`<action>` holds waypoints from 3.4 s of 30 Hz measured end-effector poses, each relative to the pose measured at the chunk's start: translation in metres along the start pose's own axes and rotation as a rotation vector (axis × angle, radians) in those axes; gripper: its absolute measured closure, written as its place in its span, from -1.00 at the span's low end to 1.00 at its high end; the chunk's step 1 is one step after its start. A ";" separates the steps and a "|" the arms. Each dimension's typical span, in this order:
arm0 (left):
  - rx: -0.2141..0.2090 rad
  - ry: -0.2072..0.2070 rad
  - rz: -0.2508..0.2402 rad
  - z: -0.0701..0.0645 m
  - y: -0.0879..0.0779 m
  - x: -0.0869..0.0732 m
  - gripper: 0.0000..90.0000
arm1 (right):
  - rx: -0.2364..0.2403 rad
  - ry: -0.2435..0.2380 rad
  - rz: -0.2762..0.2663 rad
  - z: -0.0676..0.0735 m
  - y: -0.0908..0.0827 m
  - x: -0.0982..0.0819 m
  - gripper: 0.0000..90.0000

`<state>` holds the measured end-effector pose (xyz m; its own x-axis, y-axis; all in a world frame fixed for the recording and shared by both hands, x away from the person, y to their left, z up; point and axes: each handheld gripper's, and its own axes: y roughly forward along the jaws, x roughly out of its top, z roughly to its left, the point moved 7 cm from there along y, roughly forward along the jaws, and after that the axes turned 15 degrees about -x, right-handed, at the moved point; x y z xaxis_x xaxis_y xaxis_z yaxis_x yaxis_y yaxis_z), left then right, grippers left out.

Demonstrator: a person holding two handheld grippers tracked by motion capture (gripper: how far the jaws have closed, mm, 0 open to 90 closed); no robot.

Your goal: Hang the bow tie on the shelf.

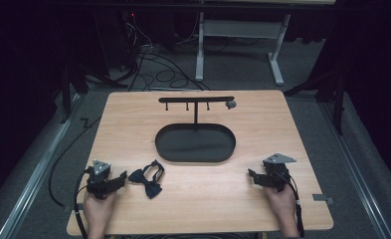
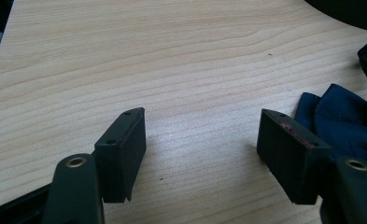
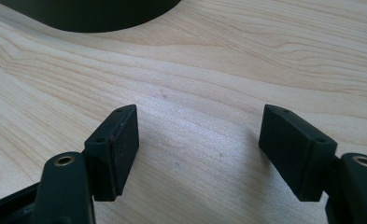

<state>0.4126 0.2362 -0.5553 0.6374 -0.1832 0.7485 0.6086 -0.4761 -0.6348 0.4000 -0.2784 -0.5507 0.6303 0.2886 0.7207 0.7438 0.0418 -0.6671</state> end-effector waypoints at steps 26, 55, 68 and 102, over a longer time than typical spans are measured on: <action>0.009 -0.011 0.003 0.000 0.000 0.000 -0.32 | 0.001 0.002 -0.001 0.000 0.000 0.000 -0.33; -0.067 -0.033 -0.050 -0.009 -0.024 0.014 -0.17 | 0.002 -0.001 -0.001 0.000 0.000 0.000 -0.34; -0.138 0.013 -0.058 -0.035 -0.034 0.033 -0.10 | 0.002 -0.001 -0.001 0.000 0.000 0.000 -0.34; -0.316 0.095 0.061 -0.077 0.027 0.041 0.32 | -0.002 0.000 -0.002 0.000 0.000 0.000 -0.32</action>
<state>0.4191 0.1497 -0.5270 0.6121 -0.2920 0.7349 0.3846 -0.7021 -0.5993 0.4003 -0.2786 -0.5507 0.6287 0.2890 0.7220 0.7454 0.0405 -0.6653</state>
